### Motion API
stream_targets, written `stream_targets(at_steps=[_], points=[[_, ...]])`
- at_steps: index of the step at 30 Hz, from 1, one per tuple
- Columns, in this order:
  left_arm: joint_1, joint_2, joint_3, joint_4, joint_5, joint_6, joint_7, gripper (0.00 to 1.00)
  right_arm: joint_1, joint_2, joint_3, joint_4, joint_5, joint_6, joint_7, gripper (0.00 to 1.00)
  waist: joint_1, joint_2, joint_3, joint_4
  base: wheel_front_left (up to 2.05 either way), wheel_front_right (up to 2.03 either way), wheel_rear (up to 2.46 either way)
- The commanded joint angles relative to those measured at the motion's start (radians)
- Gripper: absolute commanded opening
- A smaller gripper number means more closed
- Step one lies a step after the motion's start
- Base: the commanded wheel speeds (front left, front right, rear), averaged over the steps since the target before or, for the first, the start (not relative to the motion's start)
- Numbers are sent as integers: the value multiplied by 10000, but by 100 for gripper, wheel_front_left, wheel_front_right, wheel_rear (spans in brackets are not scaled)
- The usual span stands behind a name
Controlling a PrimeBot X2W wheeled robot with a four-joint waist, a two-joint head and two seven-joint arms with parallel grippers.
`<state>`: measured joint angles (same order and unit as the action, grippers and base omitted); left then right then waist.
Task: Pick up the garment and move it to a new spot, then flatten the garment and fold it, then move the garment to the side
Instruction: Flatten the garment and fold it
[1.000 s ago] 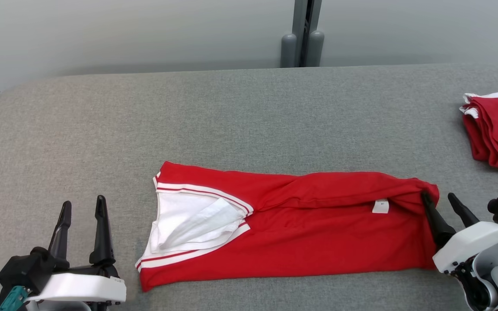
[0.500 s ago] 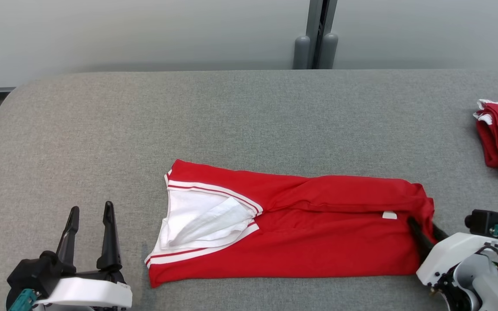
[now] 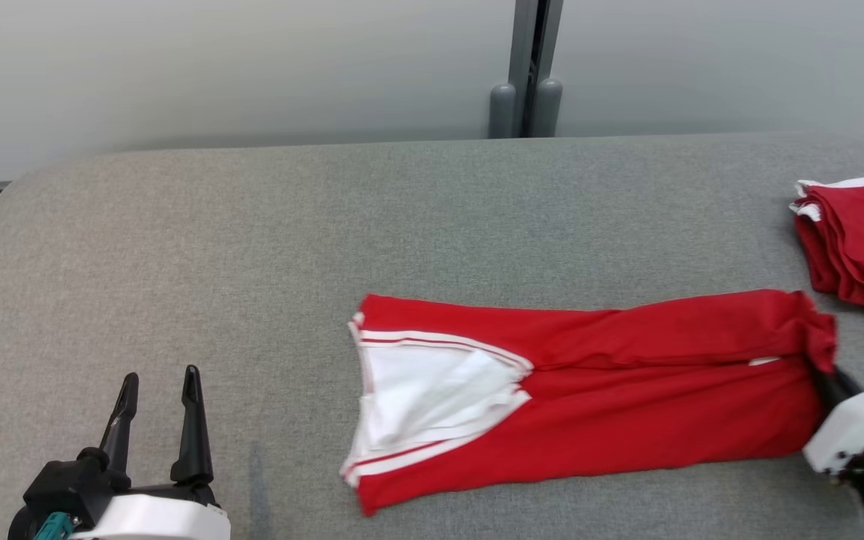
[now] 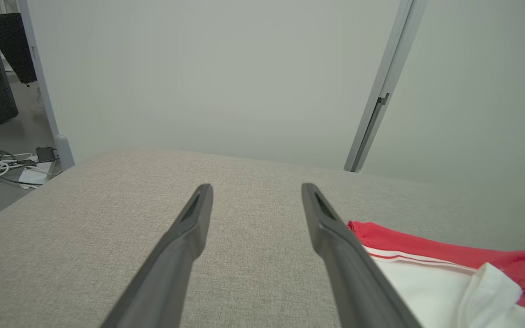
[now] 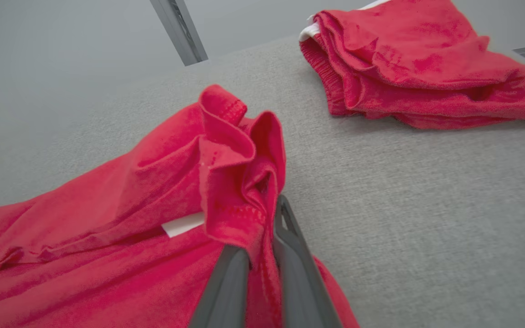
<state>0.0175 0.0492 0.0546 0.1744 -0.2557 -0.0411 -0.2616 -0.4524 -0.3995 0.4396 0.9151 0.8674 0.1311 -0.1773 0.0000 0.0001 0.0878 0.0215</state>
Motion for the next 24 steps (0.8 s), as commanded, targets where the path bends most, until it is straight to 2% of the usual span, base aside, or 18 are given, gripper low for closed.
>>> stream_targets(at_steps=[1,6,10,14,24], points=[[107,34,44,-30,40,56,-42,100,-97,-191,-42,21,57,-5,-80,0,0,-1,-63,-56,0,0,0],[195,33,146,-86,-2,110,-42,100,-173,-933,-135,43,133,-5,-75,0,0,-1,-199,-233,0,0,0],[259,33,134,-122,-87,179,-42,100,-354,-1062,-58,-268,145,-4,22,0,0,-1,-179,-394,0,0,0],[252,31,74,-75,-160,240,-42,100,-407,-692,287,-971,97,-4,156,0,0,-1,-180,-529,0,0,0],[-2,33,-259,76,-256,329,-42,100,-285,802,1406,-3264,-65,-2,839,0,0,-1,-284,-403,0,0,0]])
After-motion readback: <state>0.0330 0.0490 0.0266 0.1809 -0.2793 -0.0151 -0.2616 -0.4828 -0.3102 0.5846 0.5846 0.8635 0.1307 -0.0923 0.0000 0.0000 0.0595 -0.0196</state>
